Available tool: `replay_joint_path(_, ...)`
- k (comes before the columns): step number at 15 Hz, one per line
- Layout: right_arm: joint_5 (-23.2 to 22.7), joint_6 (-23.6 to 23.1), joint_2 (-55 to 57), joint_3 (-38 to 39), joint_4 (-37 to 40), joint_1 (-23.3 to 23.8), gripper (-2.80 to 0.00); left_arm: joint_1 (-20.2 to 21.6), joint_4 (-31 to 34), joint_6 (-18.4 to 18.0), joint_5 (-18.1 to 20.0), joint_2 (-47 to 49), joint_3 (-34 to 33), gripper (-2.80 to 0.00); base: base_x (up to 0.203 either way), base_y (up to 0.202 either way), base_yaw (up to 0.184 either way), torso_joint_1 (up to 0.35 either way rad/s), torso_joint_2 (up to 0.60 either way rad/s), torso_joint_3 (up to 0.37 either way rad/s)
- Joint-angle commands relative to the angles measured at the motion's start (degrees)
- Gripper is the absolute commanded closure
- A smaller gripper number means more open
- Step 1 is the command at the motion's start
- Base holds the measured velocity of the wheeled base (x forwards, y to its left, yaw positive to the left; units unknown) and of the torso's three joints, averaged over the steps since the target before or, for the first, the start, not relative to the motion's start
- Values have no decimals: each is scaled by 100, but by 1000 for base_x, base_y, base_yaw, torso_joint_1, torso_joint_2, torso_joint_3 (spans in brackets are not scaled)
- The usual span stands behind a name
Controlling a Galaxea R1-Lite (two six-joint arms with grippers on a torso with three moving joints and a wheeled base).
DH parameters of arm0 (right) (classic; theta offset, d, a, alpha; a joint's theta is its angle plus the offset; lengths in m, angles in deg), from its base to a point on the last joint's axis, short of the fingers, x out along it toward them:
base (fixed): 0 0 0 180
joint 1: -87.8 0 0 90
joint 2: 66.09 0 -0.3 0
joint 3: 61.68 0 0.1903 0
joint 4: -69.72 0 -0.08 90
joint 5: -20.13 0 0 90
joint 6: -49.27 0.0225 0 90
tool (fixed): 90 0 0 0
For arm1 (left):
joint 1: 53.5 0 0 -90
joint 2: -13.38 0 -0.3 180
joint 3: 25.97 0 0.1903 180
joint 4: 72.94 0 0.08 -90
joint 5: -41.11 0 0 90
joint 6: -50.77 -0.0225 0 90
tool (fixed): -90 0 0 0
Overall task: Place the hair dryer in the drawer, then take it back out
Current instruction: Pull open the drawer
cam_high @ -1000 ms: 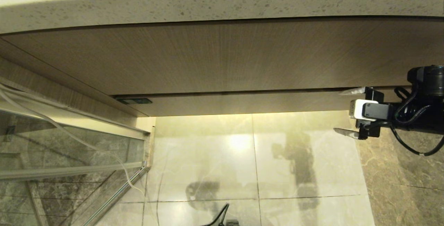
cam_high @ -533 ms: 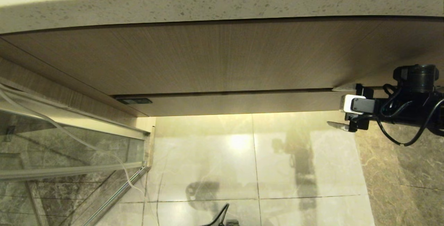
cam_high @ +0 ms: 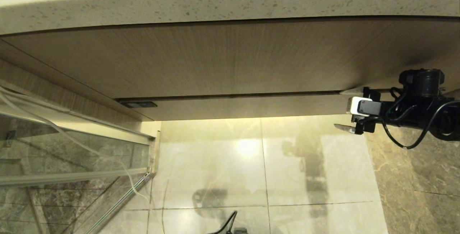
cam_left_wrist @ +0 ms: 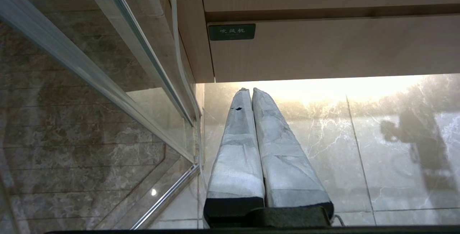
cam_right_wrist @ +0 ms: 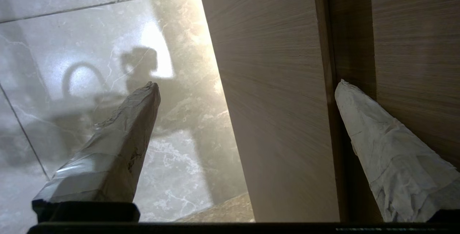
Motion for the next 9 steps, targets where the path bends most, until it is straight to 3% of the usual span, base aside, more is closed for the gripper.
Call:
replay_joint_path(1, 1, 3, 55, -30, -139, 5, -280, 1, -11, 2, -2, 0, -229, 0, 0, 0, 0, 0, 0, 0)
replay_joint_path(9, 28, -39, 82, 66, -65, 30, -280, 1, -11, 2, -2, 0, -229, 0, 0, 0, 0, 0, 0, 0)
